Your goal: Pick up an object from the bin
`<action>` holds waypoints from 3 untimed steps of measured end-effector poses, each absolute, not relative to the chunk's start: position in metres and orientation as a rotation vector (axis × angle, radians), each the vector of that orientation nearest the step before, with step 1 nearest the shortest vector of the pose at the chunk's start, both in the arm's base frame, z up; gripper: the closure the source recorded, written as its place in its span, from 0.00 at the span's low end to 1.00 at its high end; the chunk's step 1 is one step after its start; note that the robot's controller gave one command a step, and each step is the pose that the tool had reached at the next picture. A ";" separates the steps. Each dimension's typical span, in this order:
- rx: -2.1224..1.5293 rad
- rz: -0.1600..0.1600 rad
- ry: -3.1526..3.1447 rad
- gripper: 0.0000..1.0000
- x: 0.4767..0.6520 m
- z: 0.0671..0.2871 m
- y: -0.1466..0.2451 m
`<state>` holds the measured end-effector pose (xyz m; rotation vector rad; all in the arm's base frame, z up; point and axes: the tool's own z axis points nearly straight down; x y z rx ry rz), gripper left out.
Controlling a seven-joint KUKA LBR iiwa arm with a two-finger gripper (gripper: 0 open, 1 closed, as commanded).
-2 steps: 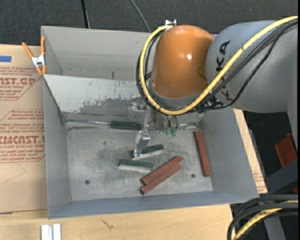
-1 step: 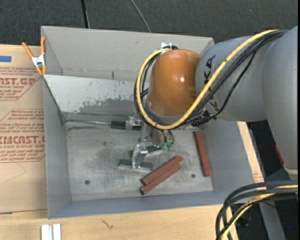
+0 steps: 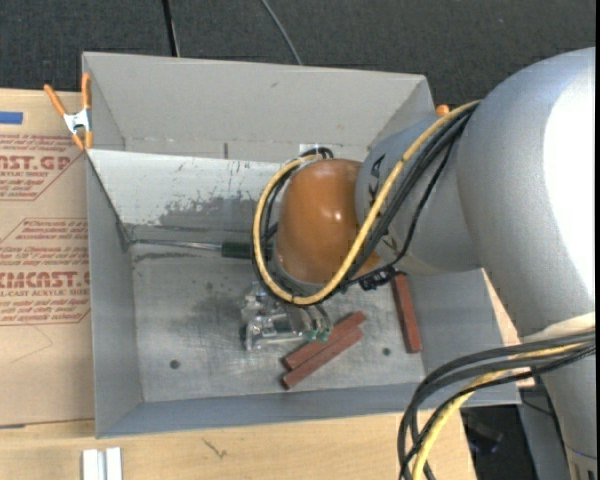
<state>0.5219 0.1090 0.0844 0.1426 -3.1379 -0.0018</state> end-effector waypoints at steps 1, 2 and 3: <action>0.143 -0.002 -3.138 1.00 0.522 0.084 0.109; 0.169 0.000 -3.136 1.00 0.527 0.122 0.104; 0.160 -0.001 -3.140 1.00 0.519 0.241 0.102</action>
Offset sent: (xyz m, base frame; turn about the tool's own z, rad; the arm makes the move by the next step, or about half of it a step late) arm 0.0072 -0.0068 0.0447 -0.0187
